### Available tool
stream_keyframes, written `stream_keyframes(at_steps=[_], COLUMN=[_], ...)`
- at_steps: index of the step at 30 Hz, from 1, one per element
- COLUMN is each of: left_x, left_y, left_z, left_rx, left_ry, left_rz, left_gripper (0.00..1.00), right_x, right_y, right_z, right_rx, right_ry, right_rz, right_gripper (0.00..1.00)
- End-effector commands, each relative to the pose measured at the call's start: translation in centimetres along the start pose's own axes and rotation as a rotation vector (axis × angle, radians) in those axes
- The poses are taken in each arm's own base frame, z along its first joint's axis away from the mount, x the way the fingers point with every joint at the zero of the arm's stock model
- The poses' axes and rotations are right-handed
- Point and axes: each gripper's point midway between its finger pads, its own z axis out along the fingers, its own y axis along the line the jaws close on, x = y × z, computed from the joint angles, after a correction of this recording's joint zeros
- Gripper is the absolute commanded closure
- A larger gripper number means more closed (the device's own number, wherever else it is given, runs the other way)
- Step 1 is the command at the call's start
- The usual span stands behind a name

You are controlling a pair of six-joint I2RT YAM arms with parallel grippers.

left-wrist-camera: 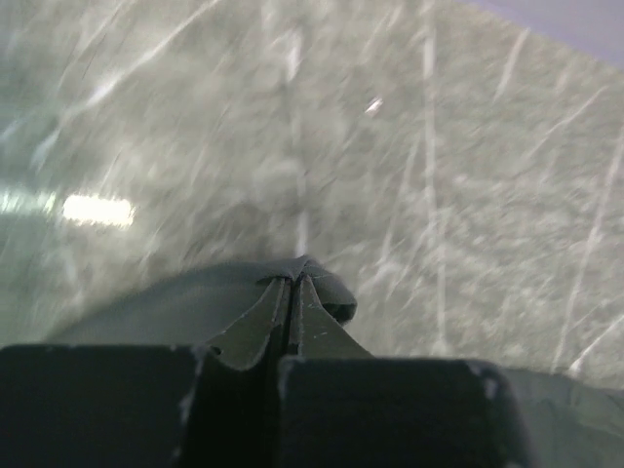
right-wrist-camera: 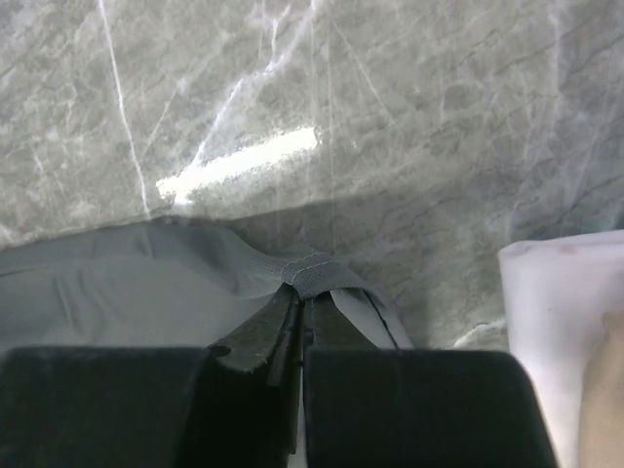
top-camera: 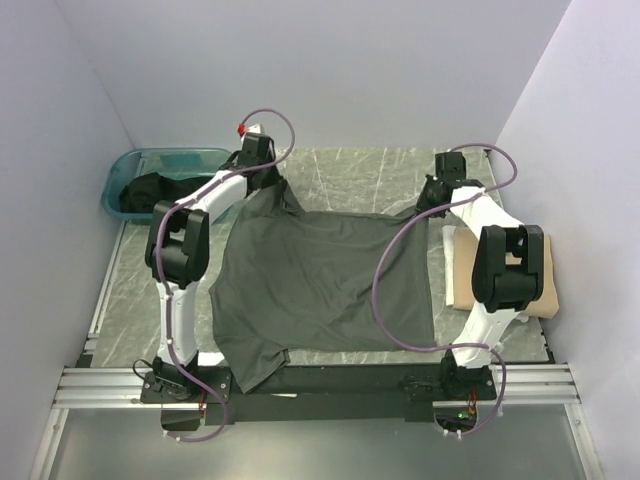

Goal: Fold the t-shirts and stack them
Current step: Fold the tshirt

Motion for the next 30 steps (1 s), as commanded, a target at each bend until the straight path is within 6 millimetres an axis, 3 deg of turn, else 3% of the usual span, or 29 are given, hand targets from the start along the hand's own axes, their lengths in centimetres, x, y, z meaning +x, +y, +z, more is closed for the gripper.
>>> stream_keyframes(at_steps=[1, 8, 17, 24, 30], left_x=[-1.8, 1.0, 4.9, 8.5, 11.0], left_y=[-0.4, 1.8, 5.5, 7.7, 9.4], left_z=[-2.8, -6.8, -15.0, -18.5, -21.0], left_rx=[0.027, -0.012, -0.037, -0.051, -0.082], left_ry=[-0.06, -0.02, -0.048, -0.024, 0.007], left_rz=[-0.039, -0.087, -0.207, -0.265, -0.324], left_gripper=[0.99, 0.99, 0.99, 0.99, 0.99], right_x=[-0.8, 1.1, 3.2, 5.9, 6.9], right_y=[1.2, 0.7, -0.7, -1.8, -2.8], right_z=[-1.7, -3.8, -7.4, -8.2, -8.3], right_rx=[-0.078, -0.085, -0.063, -0.052, -0.017], right_ry=[-0.024, 0.004, -0.008, 0.029, 0.037], right_rz=[-0.009, -0.006, -0.005, -0.011, -0.018], right_gripper=[1.0, 1.0, 1.0, 1.0, 1.0])
